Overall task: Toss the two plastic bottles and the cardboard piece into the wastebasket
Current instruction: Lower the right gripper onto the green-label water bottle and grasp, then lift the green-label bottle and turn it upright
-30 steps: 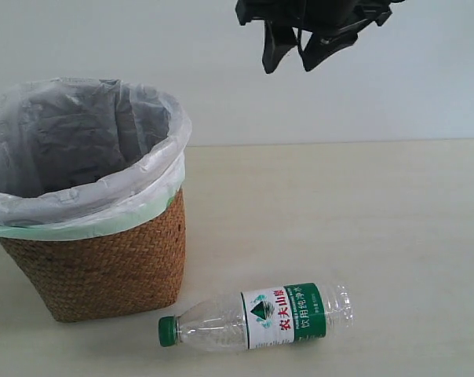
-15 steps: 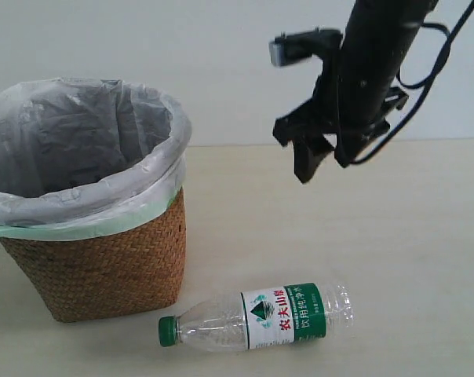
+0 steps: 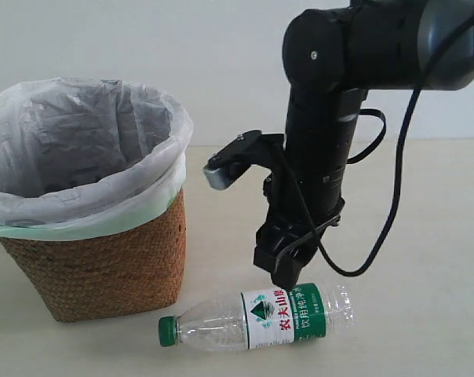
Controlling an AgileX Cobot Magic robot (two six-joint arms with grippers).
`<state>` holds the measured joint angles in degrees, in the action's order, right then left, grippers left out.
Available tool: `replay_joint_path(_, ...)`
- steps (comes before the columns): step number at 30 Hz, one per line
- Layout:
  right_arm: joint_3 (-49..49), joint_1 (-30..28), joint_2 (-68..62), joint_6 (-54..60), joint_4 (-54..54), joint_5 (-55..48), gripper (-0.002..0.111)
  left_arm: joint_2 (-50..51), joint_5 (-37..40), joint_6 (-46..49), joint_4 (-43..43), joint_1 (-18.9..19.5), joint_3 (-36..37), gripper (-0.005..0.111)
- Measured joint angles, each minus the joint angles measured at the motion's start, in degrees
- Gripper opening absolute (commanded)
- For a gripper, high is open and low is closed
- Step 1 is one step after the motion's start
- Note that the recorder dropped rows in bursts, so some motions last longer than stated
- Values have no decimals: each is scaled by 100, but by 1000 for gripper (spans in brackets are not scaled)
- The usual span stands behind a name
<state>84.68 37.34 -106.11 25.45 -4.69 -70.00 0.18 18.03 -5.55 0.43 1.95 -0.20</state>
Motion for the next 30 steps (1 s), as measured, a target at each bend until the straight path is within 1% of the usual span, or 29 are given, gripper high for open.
replay_joint_path(3,0,297,-53,170,185,0,57,0,0,0,0,0,0,4)
replay_joint_path(9,0,332,-510,206,469,0,58,0,0,0,0,0,0,4)
replay_joint_path(12,0,332,-730,263,504,0,67,0,0,0,0,0,0,4)
replay_joint_path(14,0,332,-874,292,590,0,70,0,0,0,0,0,0,4)
replay_joint_path(17,0,332,-1131,339,787,18,70,0,0,0,0,0,0,4)
replay_joint_path(23,0,332,-1453,405,835,107,70,0,0,0,0,0,0,4)
replay_joint_path(24,0,332,-1504,405,835,131,68,0,0,0,0,0,0,4)
replay_joint_path(26,0,332,-1600,405,835,173,61,0,0,0,0,0,0,4)
replay_joint_path(29,-13,332,-1691,431,844,167,39,0,0,0,0,0,0,4)
replay_joint_path(30,-13,332,-1705,431,844,136,30,0,0,0,0,0,0,4)
